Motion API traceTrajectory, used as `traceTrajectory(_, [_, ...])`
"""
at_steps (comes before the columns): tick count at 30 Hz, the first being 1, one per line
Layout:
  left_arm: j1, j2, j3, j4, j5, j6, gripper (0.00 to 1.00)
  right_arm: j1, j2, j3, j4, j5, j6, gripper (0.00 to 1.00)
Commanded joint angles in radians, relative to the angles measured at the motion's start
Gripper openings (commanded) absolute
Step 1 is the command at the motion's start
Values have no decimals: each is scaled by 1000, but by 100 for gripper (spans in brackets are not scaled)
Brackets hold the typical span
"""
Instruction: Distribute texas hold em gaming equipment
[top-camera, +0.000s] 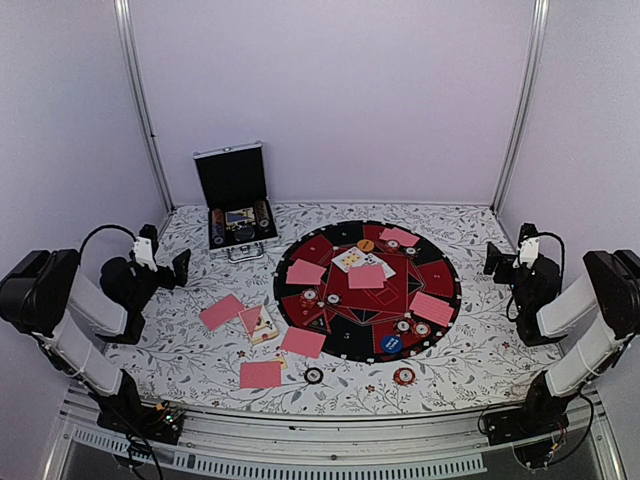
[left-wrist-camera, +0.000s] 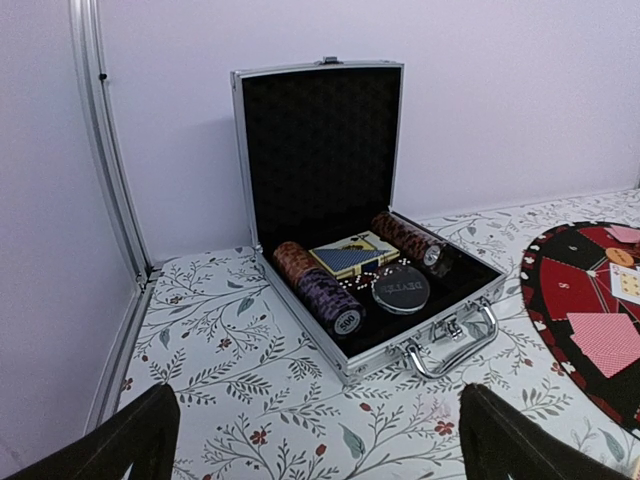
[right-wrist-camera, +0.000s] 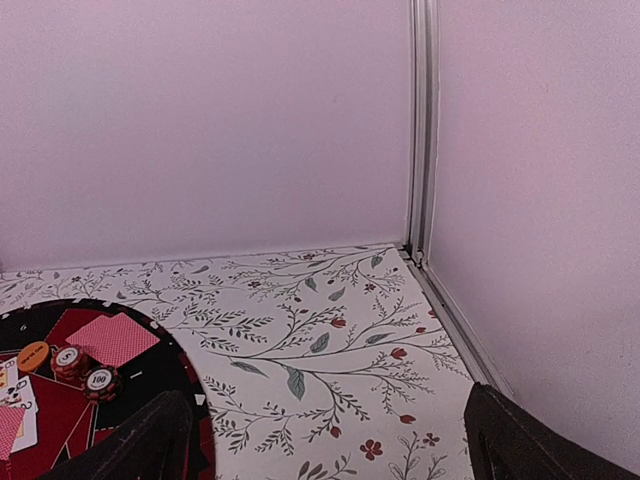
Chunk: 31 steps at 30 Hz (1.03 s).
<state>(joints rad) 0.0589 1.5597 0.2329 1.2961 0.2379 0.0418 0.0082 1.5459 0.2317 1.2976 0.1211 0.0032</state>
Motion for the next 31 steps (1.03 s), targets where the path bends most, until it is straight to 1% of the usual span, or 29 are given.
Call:
traceTrajectory(1, [-7,-1,8,5,-4,12,100,-1,-1,6,10,15,18,99])
traceTrajectory(31, [-7,-1,7,5,-3,13,100,-1,8,3,24,6,15,99])
